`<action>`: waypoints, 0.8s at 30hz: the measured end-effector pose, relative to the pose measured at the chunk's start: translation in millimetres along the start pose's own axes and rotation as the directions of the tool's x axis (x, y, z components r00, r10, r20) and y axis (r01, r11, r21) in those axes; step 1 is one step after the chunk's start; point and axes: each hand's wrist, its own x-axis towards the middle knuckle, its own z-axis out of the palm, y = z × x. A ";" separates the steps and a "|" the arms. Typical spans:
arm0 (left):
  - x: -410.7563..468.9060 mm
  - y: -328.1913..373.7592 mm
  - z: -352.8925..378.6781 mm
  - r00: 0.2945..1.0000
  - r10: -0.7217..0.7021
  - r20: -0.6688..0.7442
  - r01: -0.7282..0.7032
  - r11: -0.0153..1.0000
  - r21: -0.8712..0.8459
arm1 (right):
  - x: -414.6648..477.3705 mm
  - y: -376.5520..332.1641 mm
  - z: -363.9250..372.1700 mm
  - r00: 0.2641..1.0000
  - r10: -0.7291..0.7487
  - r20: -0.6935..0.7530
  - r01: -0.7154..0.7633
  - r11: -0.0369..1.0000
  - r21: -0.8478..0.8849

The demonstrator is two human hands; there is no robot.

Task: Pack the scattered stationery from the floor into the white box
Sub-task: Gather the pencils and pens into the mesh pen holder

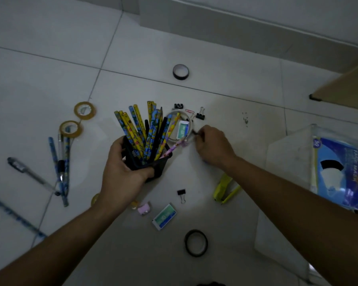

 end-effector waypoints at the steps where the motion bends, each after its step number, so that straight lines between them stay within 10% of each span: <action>1: 0.4 0.4 -1.7 1.000 -0.003 -0.009 0.003 1.000 -0.011 | -0.7 1.5 -3.2 0.996 0.089 -0.028 -0.087 0.993 0.082; 5: -0.2 2.2 -18.5 0.998 -0.014 -0.063 0.009 0.997 -0.074 | -9.7 -10.7 -15.5 0.948 0.273 -0.165 -0.183 0.889 0.420; 13: 8.2 1.1 -116.0 0.923 -0.013 -0.385 -0.015 0.998 -0.069 | -56.3 -132.5 35.6 0.975 -0.214 0.052 0.170 0.883 0.437; 24: -24.7 -40.5 -225.9 0.749 -0.093 -0.656 -0.013 0.988 -0.154 | -67.1 -246.5 131.1 0.847 -0.465 0.257 0.532 0.736 -0.418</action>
